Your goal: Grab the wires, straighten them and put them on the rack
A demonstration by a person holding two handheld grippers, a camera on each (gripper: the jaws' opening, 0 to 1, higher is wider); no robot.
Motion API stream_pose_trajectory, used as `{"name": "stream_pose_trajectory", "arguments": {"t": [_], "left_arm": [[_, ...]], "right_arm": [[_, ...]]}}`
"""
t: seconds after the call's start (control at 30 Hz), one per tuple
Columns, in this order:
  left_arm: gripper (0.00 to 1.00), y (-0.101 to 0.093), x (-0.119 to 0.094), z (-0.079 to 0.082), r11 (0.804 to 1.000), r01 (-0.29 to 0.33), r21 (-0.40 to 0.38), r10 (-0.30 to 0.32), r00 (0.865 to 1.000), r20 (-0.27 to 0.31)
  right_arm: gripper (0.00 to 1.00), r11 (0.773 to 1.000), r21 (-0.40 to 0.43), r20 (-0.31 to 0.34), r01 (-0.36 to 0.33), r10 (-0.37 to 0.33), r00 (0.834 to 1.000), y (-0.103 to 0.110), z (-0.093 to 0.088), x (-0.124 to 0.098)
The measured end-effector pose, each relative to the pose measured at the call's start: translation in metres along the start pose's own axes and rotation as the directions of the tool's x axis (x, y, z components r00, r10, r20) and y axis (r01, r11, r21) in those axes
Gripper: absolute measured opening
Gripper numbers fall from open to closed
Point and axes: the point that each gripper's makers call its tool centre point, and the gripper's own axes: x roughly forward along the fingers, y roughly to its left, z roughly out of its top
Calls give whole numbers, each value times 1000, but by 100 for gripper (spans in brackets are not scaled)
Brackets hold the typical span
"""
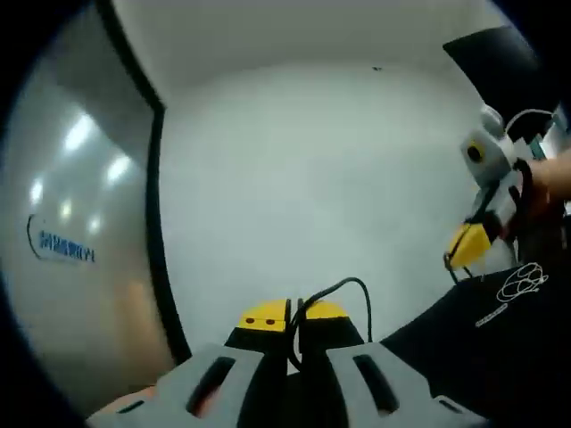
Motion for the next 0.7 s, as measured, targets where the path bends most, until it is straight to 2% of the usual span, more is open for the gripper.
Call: {"name": "stream_pose_trajectory", "arguments": {"t": [0.03, 0.07, 0.1, 0.13, 0.17, 0.2, 0.23, 0.27, 0.3, 0.33, 0.37, 0.43, 0.47, 0.5, 0.53, 0.57, 0.6, 0.63, 0.67, 0.7], "left_arm": [[3, 13, -15, -36, 996, -40, -79, 35, 997, -64], [7, 19, -26, -63, 992, -63, -109, 50, 992, -117], [18, 24, -37, -86, 986, -97, -138, 77, 987, -142], [50, 26, -47, -104, 970, -146, -193, 120, 983, -139], [81, 25, -52, -119, 949, -172, -263, 143, 982, -125], [96, 24, -55, -136, 938, -192, -288, 162, 979, -127], [83, 12, -58, -145, 930, -155, -333, 120, 985, -124], [73, 1, -60, -161, 923, -144, -357, 95, 984, -150], [68, -10, -59, -172, 939, -117, -323, 71, 986, -151], [70, -20, -60, -174, 952, -107, -286, 71, 988, -134], [74, -28, -60, -171, 967, -77, -245, 60, 995, -77], [82, -45, -63, -158, 976, -12, -217, 24, 998, 54], [81, -54, -69, -151, 972, 56, -228, -27, 991, 131], [78, -61, -74, -141, 959, 111, -259, -56, 976, 211], [74, -57, -80, -135, 957, 117, -267, -44, 964, 263], [69, -53, -84, -133, 970, 90, -224, -21, 956, 293], [63, -52, -87, -136, 981, 71, -181, -16, 957, 291], [53, -52, -89, -138, 982, 70, -178, -15, 957, 289], [46, -53, -90, -139, 973, 88, -214, -23, 957, 289], [40, -56, -91, -139, 959, 111, -261, -34, 958, 283]], "right_arm": [[4, 999, 33, -30, -41, 42, 999, 9, -22, 19], [7, 997, 61, -96, -53, 59, 994, 12, -51, 34], [11, 994, 61, -120, -95, 102, 988, 17, -72, 48], [20, 990, 65, -131, -122, 130, 983, 22, -90, 59], [39, 990, 31, -134, -136, 139, 981, 24, -102, 65], [52, 986, -27, -92, -164, 161, 983, 28, -103, 67], [60, 987, -48, -100, -154, 148, 984, 27, -107, 64], [59, 989, -65, -105, -134, 127, 986, 21, -107, 60], [54, 991, -87, -55, -104, 100, 993, 12, -97, 53], [52, 992, -89, -22, -91, 90, 996, 8, -89, 48], [54, 994, -74, -6, -85, 85, 996, 1, -81, 35], [55, 998, -46, 59, -31, 34, 998, -17, -64, -5], [54, 999, -43, 79, 5, -2, 997, -28, -60, -27], [53, 999, -23, 117, 46, -43, 992, -33, -57, -53], [52, 996, -10, 122, 90, -88, 989, -40, -64, -76], [53, 989, -5, 87, 146, -145, 986, -48, -80, -101], [55, 978, 17, 105, 208, -209, 972, -53, -93, -125], [56, 965, 52, 107, 257, -261, 959, -55, -111, -145], [56, 946, 107, 63, 308, -315, 947, -54, -138, -163], [58, 926, 142, 47, 350, -359, 932, -46, -163, -177]]}}
